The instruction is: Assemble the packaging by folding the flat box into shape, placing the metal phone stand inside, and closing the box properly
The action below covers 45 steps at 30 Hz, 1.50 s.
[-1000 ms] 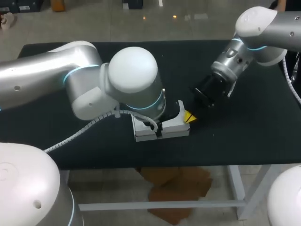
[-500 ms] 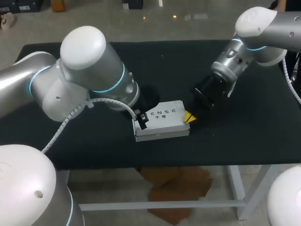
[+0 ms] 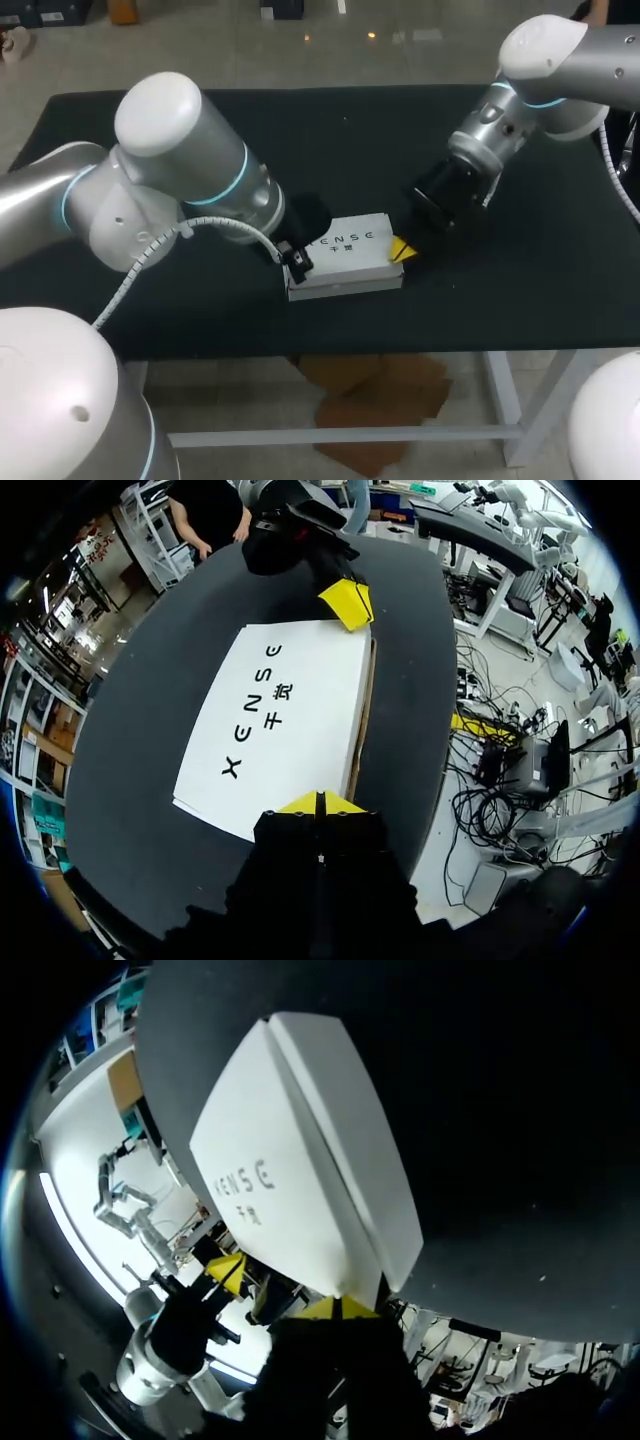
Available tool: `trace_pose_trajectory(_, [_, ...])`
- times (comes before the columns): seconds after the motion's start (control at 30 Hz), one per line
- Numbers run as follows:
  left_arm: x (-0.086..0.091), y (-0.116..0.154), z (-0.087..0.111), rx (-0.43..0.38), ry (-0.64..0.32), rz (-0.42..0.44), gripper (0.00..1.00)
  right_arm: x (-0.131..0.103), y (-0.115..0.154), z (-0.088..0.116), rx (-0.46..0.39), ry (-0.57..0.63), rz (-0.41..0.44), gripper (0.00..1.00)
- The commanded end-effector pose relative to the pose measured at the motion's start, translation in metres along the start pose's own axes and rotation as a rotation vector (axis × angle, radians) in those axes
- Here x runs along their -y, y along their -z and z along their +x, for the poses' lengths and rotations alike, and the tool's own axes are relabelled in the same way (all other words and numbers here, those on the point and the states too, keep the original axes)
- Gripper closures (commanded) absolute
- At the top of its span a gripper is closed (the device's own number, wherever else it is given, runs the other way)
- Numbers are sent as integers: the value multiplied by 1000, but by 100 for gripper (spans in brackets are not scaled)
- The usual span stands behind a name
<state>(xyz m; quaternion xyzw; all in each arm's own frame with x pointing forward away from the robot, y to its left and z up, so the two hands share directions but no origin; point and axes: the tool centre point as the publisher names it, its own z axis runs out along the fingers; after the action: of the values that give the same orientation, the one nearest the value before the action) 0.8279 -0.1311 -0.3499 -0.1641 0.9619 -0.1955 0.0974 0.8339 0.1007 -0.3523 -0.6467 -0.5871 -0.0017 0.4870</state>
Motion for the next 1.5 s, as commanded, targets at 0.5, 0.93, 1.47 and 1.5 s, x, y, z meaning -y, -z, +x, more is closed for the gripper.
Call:
trace_pose_trajectory(0.5, [-6, -11, 2, 0, 15, -13, 100, -4, -3, -4, -1, -8, 9, 100])
trace_pose_trajectory(0.93, [-13, -23, 4, -21, 35, -12, 100, -12, -12, -14, -8, -30, 26, 100])
trace_pose_trajectory(1.47, [-5, 4, 8, 21, 9, 39, 100, 7, 3, -3, -27, 20, -28, 100])
trace_pose_trajectory(1.5, [-4, 5, 8, 25, 7, 40, 100, 8, 4, -2, -26, 24, -30, 100])
